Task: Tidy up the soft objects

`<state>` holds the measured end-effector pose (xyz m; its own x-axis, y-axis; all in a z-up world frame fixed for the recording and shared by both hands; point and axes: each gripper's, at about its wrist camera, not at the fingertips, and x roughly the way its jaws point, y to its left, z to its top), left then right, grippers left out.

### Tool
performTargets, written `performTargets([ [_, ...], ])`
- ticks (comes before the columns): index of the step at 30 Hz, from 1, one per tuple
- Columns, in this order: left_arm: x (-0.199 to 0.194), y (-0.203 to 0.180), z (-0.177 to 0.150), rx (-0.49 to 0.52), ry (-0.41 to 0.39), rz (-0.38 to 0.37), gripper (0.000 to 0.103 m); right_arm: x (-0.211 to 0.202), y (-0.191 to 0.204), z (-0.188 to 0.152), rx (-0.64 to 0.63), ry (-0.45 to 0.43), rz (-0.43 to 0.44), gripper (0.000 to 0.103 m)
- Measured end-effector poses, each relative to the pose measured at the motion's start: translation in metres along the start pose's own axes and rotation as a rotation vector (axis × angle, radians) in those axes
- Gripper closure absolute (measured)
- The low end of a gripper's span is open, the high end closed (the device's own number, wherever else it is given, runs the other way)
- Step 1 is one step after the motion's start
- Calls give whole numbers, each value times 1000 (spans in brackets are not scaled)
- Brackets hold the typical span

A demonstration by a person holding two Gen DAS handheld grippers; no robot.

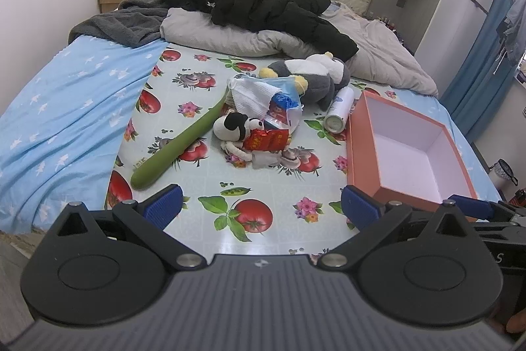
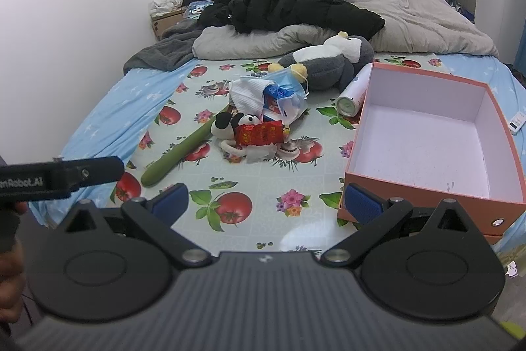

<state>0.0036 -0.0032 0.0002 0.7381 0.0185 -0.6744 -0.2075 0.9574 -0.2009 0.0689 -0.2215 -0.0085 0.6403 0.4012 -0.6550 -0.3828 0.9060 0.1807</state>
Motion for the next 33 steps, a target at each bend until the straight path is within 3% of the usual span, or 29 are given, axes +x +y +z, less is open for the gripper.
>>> performTargets([
  [33, -6, -5, -1, 13, -4, -12, 0, -1, -3, 0, 1, 14, -6, 0],
])
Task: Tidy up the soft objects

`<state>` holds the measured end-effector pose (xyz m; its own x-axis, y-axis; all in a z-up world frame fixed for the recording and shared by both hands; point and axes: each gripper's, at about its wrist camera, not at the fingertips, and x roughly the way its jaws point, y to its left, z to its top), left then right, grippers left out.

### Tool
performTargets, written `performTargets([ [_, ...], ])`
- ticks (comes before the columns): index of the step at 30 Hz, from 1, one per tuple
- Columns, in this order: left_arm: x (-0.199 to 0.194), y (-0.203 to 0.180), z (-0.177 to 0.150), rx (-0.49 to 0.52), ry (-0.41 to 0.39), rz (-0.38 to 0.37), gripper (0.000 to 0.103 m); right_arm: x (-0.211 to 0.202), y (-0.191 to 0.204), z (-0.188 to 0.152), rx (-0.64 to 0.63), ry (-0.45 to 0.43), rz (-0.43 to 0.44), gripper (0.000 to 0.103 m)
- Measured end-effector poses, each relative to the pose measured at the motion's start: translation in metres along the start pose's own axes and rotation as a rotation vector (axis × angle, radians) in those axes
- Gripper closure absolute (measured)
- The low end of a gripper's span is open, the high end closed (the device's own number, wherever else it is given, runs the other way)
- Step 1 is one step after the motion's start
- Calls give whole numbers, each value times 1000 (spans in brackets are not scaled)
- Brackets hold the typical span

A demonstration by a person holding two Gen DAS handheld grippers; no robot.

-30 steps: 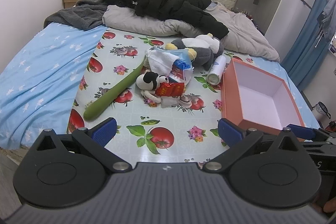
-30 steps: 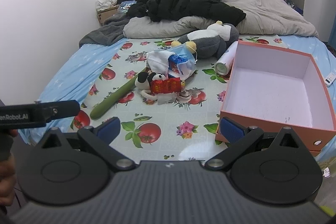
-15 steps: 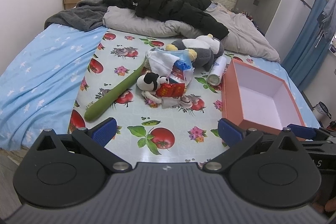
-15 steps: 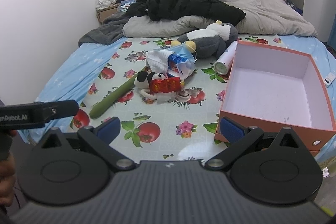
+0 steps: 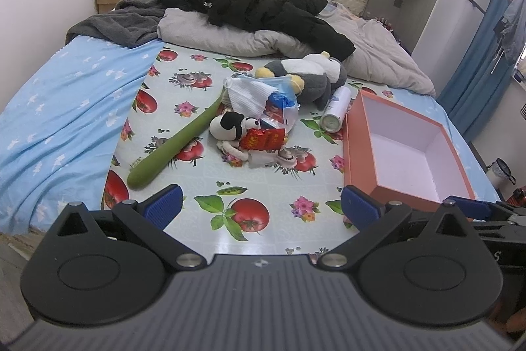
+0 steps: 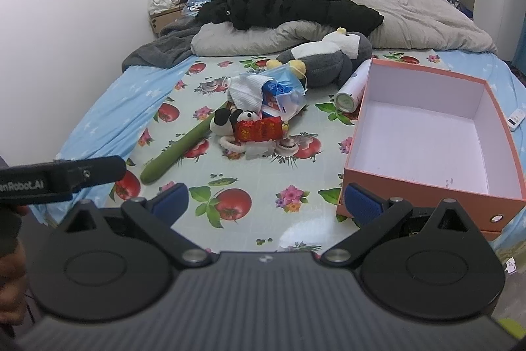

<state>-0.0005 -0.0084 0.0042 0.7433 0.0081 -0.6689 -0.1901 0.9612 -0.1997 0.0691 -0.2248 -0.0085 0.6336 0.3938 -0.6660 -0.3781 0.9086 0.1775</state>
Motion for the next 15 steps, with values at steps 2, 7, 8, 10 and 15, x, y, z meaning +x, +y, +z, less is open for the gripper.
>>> performTargets([
  [2, 0, 0, 0, -1, 0, 1, 0, 0, 0, 0, -1, 2, 0, 0],
  [7, 1, 0, -1, -5, 0, 0, 0, 1, 1, 1, 1, 3, -5, 0],
  [8, 1, -1, -1, -4, -1, -1, 0, 0, 0, 1, 1, 2, -6, 0],
  [10, 2, 1, 0, -3, 2, -5, 0, 0, 0, 1, 4, 1, -7, 0],
  [15, 3, -3, 0, 8, 0, -11, 0, 0, -1, 1, 14, 5, -5, 0],
])
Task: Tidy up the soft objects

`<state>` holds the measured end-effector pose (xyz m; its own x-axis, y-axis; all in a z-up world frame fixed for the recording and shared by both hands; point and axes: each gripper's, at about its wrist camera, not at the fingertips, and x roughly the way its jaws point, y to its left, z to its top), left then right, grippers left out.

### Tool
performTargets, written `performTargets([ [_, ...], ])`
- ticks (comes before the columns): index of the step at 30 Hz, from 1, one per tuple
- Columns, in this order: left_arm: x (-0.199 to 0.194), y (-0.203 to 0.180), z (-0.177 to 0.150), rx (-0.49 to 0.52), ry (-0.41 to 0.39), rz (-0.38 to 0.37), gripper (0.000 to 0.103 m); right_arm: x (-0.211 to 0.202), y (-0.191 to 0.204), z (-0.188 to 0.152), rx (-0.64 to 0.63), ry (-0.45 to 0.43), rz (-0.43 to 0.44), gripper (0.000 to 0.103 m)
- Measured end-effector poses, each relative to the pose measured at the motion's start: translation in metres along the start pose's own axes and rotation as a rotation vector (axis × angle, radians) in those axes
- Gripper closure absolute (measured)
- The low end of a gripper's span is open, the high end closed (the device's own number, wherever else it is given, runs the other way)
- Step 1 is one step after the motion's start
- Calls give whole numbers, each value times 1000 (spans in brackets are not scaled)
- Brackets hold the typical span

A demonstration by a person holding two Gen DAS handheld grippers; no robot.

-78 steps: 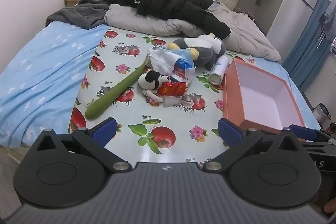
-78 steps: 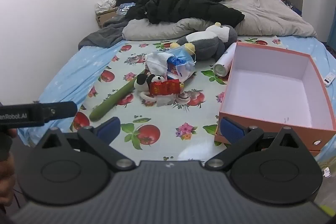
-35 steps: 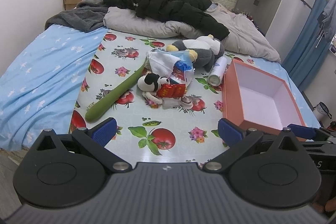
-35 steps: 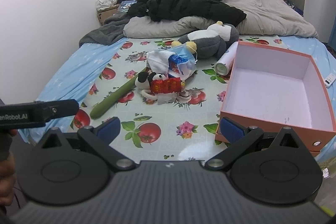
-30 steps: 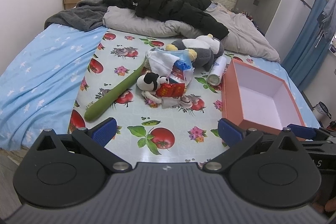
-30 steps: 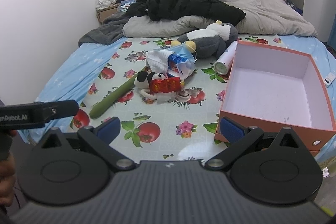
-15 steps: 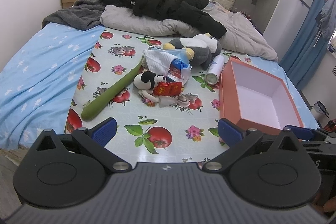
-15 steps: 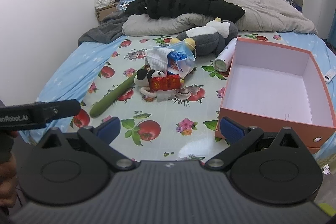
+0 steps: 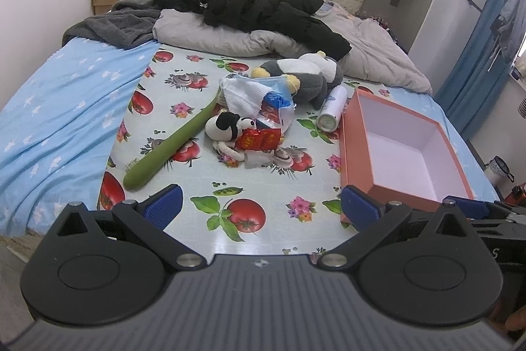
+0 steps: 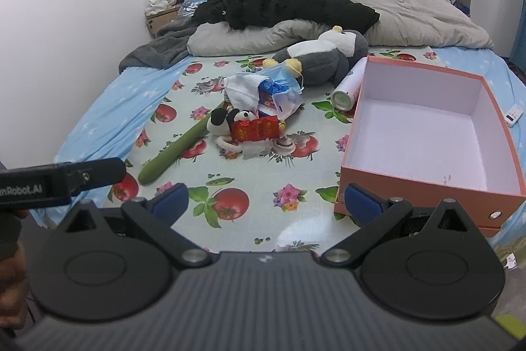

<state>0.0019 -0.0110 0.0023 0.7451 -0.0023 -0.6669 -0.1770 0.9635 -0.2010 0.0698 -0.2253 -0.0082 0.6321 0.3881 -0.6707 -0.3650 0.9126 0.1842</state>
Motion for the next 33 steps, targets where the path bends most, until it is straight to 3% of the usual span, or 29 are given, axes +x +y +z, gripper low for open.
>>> performTargets([
  [19, 12, 12, 0, -28, 14, 16, 0, 10, -4, 0, 36, 10, 6, 0],
  [33, 65, 33, 6, -48, 61, 44, 0, 54, 0, 22, 74, 50, 60, 8],
])
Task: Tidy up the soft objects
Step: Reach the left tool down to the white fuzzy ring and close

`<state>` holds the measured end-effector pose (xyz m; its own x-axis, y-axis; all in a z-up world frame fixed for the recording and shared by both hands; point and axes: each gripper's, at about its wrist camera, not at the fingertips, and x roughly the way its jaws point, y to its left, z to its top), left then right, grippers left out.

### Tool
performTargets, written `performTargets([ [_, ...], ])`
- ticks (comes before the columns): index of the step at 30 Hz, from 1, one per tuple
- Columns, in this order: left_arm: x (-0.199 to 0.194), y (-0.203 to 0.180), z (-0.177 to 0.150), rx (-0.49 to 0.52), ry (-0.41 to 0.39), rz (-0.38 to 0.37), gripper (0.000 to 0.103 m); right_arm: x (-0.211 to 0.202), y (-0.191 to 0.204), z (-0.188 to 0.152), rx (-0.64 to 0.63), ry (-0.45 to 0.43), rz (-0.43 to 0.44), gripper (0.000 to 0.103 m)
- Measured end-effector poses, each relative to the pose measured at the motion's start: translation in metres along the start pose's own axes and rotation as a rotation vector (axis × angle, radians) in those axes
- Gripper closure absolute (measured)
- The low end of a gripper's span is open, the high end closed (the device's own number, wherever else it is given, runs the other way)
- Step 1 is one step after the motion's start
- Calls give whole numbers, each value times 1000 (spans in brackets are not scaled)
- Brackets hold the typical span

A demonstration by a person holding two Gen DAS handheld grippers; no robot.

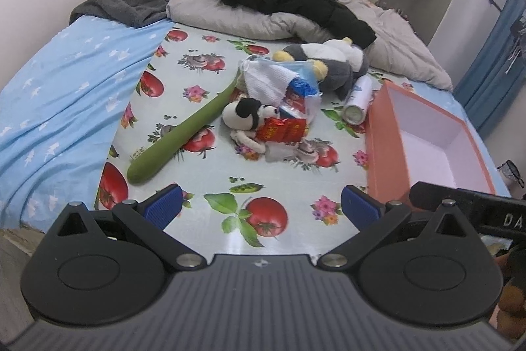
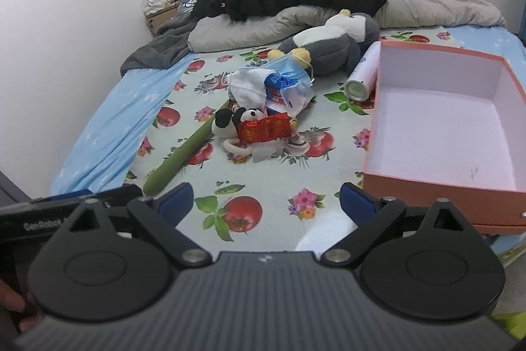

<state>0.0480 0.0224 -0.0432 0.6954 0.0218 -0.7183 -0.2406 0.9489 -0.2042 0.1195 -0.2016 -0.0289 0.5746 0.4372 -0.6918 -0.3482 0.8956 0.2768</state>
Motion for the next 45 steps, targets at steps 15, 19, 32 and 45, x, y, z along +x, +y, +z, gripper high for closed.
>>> performTargets([
  [15, 97, 17, 30, 2, 63, 12, 1, 88, -4, 36, 42, 77, 55, 19],
  [19, 129, 18, 41, 23, 76, 5, 3, 116, -12, 43, 68, 105, 52, 19],
  [32, 234, 42, 54, -70, 160, -40, 37, 220, -35, 62, 162, 223, 46, 19],
  [45, 293, 60, 58, -219, 222, -106, 53, 285, -45, 55, 217, 312, 54, 44],
])
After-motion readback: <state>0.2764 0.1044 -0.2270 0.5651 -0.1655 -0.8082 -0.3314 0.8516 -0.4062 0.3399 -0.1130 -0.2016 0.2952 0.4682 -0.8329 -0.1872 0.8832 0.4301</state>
